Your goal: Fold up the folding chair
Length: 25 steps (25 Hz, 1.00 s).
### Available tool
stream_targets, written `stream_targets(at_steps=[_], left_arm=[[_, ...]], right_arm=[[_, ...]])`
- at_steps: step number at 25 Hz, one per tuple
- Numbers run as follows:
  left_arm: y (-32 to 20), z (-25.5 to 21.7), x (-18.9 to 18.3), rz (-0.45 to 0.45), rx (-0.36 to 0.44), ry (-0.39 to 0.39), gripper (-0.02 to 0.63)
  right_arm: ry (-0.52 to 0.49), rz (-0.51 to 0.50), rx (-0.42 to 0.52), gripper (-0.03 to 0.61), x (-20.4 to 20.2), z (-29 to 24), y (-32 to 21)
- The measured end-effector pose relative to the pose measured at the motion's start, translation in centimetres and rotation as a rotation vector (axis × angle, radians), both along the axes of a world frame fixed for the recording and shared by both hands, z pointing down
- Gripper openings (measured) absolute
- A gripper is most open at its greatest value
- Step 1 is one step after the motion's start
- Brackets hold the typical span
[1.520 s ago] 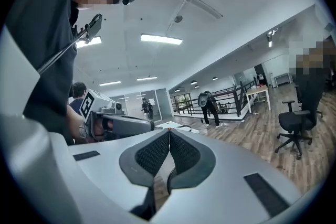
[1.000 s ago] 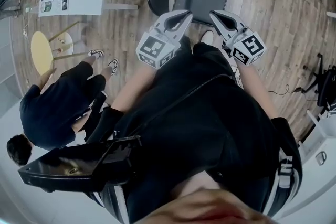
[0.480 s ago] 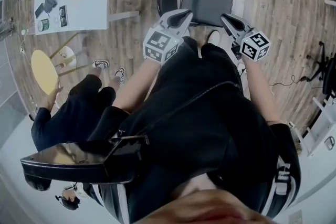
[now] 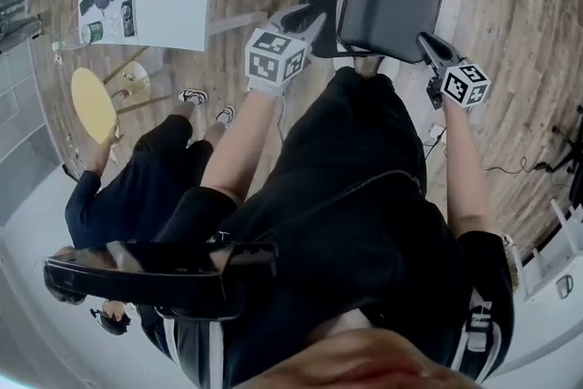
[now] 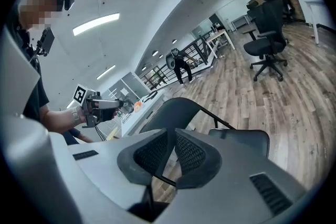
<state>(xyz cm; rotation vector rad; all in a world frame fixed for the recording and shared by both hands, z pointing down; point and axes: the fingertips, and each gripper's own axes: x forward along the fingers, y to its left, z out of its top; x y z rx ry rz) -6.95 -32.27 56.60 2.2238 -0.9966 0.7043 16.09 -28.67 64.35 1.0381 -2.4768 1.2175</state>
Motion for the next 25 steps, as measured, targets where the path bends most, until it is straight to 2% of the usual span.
stream_targets(at_steps=[3,6,8,13,18,21,25], left_arm=[[-1.6,3.1,-1.9,-0.039,-0.057,-0.076,0.152],[-2.8,6.7,-3.4,-0.068,-0.124,-0.149,0.192],[-3.5,9.1,-4.4,-0.098,-0.175,-0.178,0.213],[-5.1,14.1,-6.1,-0.133,-0.266,-0.205,0.218],[-3.8,17.5,-7.0,-0.089,-0.309,-0.288,0.218],[-3.6,18.3,-7.1,-0.119,-0.334,-0.253,0.218],[-4.0,18.7,-6.3,-0.124,-0.369,-0.206,0.218]], right_arm=[[-0.025,-0.025,-0.101,0.082,1.5,5.6,-0.5],[-0.074,-0.018,-0.218,0.175,3.6,11.2,-0.4],[-0.090,-0.010,-0.277,0.214,5.3,15.1,-0.4],[-0.118,0.037,-0.343,0.262,8.8,24.2,-1.2],[-0.010,0.049,-0.373,0.281,11.6,33.2,-0.4],[-0.027,0.096,-0.446,0.295,13.7,37.9,0.6],[-0.137,0.111,-0.481,0.313,15.0,41.2,0.4]])
